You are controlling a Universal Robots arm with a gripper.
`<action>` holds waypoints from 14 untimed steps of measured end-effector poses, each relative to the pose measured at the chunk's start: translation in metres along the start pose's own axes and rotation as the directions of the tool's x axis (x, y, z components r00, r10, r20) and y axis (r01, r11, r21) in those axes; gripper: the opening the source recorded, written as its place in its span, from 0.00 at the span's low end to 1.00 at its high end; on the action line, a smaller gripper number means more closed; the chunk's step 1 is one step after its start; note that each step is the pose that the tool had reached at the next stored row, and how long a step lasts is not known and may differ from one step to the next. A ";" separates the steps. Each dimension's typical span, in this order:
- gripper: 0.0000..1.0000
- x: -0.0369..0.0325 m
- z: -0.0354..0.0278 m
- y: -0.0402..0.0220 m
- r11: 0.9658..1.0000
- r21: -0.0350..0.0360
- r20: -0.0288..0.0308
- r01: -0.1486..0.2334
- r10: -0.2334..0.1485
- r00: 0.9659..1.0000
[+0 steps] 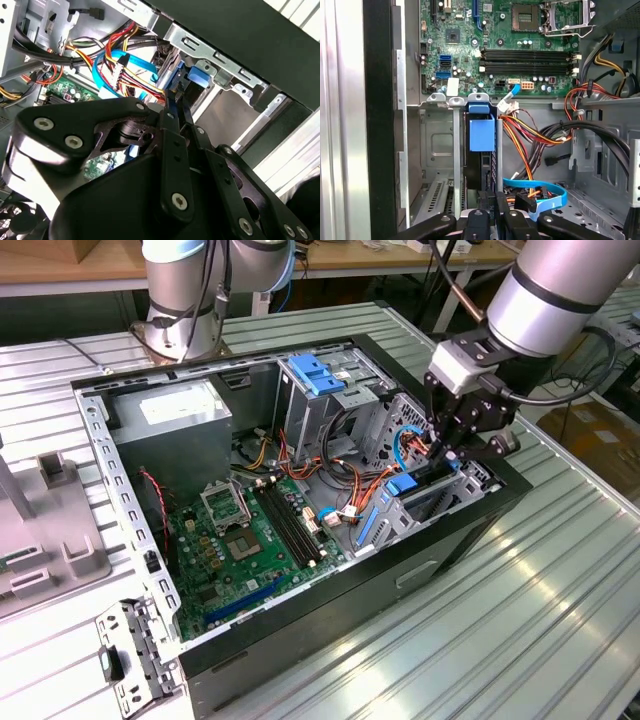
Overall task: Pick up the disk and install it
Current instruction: 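Insert the first disk wire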
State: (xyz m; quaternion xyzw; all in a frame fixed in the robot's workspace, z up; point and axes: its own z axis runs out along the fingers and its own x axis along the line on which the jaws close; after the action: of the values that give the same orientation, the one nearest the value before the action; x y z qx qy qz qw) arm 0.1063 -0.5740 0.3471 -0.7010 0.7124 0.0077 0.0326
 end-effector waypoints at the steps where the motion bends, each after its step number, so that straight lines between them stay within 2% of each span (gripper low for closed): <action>1: 0.17 0.0001 0.0007 0.0000 1.000 0.000 0.000 0.000 0.000 1.000; 9: 0.17 0.0006 0.0057 0.0009 1.000 0.000 0.001 0.000 0.000 1.000; 14: 0.17 0.0006 0.0059 0.0009 1.000 0.000 0.001 0.000 0.000 1.000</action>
State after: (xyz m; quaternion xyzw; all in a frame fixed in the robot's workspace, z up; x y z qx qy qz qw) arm 0.1056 -0.5743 0.3412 -0.7010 0.7124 0.0079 0.0327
